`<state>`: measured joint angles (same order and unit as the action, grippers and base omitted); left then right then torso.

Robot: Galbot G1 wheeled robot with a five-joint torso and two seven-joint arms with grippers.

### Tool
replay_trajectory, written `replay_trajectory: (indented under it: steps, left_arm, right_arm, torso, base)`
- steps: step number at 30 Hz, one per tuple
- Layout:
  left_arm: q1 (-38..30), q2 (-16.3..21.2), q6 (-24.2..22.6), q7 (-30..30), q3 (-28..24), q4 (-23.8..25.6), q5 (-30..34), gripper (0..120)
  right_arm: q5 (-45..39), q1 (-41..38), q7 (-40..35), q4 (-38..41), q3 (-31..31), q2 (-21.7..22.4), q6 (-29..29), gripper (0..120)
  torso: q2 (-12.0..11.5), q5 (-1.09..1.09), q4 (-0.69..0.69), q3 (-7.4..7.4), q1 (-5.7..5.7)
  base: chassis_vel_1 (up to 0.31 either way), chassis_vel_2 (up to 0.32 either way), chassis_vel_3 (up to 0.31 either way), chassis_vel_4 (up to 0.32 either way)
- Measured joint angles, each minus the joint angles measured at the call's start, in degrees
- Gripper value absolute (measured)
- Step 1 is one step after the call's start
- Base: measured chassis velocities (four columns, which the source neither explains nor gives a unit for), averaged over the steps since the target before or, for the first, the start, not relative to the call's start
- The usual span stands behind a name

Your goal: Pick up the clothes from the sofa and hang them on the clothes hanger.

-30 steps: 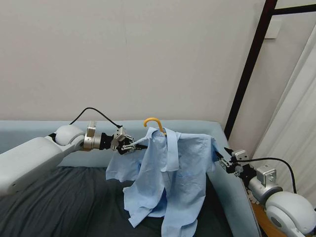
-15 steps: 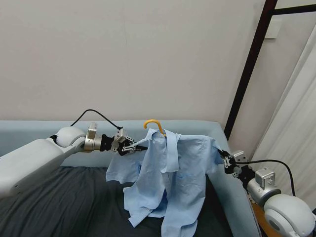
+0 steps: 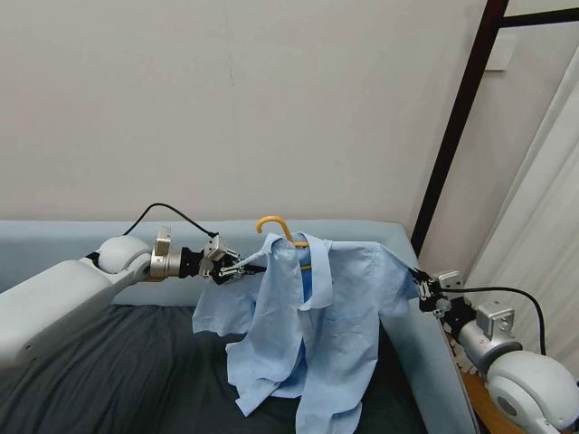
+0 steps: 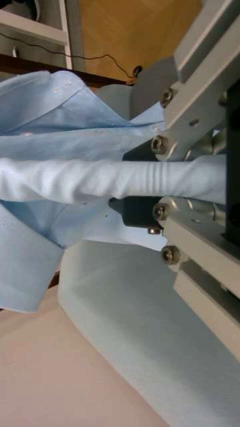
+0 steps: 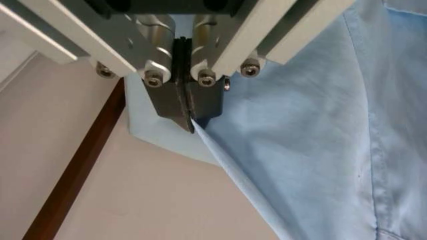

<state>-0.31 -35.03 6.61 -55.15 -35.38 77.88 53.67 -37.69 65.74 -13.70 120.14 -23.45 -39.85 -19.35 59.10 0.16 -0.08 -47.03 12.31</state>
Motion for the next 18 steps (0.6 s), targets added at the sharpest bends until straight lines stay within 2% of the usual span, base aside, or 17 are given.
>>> replay_trajectory:
  steps: [18]
  left_arm:
    - [0.5,0.4,0.1,0.0,1.2,0.3,0.2,1]
  right_arm:
    - [0.2,-0.1,-1.1,-1.6,-0.5,0.5,-0.5,0]
  torso:
    - [0.0,0.01,0.0,0.0,0.0]
  base:
    - [0.0,0.0,0.0,0.0]
